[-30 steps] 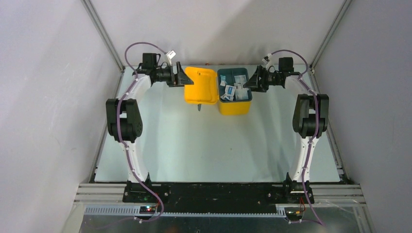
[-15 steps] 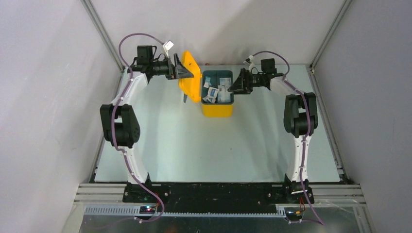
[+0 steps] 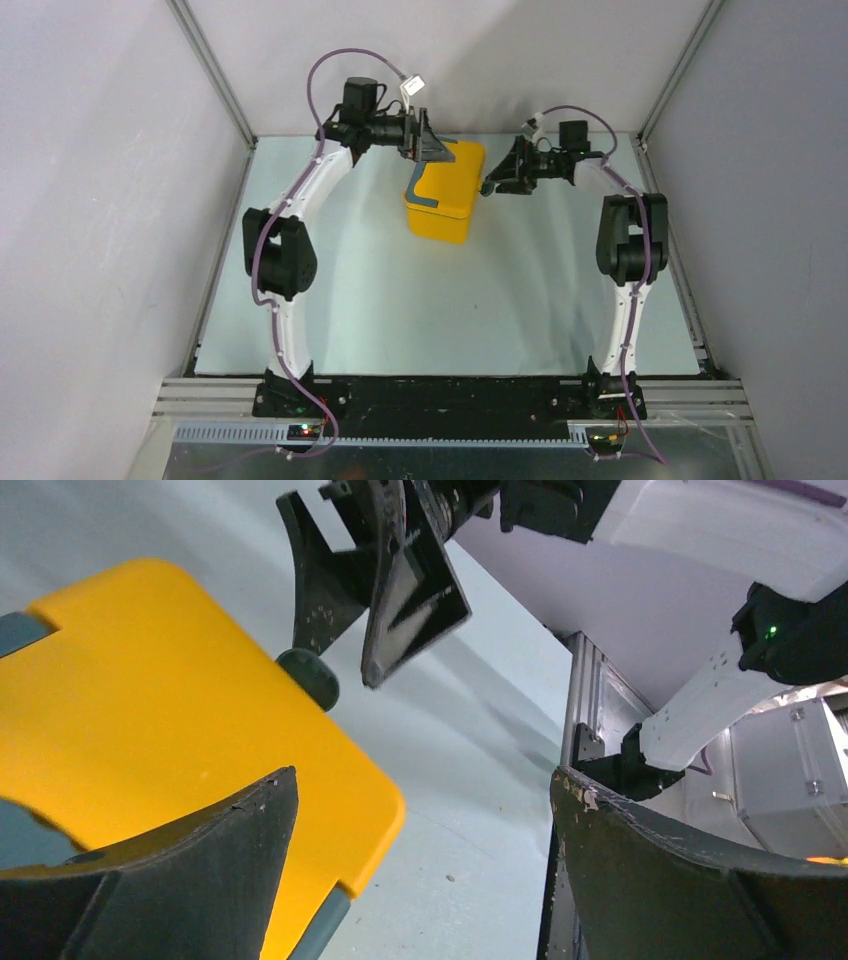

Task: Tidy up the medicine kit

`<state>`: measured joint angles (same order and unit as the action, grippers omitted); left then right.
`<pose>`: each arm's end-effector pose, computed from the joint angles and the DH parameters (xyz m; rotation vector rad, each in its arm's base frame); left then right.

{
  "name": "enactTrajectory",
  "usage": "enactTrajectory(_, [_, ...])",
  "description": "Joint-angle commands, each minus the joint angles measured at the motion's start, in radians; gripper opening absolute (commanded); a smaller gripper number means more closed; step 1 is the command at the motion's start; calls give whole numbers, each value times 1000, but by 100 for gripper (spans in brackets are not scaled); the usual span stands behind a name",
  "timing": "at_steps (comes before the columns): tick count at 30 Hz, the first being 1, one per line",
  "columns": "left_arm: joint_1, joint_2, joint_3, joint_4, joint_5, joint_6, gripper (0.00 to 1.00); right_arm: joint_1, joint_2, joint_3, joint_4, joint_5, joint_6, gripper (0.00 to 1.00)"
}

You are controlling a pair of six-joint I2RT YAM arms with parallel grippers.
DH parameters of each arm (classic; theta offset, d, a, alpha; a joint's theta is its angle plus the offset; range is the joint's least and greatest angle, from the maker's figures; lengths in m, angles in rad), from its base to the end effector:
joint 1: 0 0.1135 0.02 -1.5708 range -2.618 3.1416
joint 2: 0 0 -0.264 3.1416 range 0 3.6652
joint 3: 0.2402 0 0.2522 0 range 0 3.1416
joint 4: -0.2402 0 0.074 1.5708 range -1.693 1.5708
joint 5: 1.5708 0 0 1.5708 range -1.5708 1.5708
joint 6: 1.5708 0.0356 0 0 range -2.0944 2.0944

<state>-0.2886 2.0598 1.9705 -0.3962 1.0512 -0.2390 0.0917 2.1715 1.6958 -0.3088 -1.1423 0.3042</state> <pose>0.4460 -0.1647 0.3417 0.7294 1.9302 -1.3969 0.4723 0.0760 0.2097 -0.3420 2.2004 1.5312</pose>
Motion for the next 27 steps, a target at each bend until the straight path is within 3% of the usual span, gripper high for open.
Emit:
enactTrajectory(1, [-8,-2,6,61,5,-1,100,-75,-109,-34,18,-15,7,96])
enactTrajectory(8, [0,-24,-60,69,-105,-28,98,-119,-97,-70,62,-87,41,93])
enactTrajectory(12, [8,-26,-127,68,-115,-22,85,-111,-51,-79,117,-133,86,89])
enactTrajectory(16, [11,4,-151,65,-90,-16,66,-97,-17,-74,182,-132,147,77])
enactTrajectory(20, [3,24,-159,62,-95,3,63,-94,19,-39,187,-106,157,68])
enactTrajectory(24, [-8,44,-168,42,-127,35,63,-95,51,-19,223,-120,216,73])
enactTrajectory(27, [-14,55,-172,19,-160,62,64,-52,77,-10,353,-201,306,80])
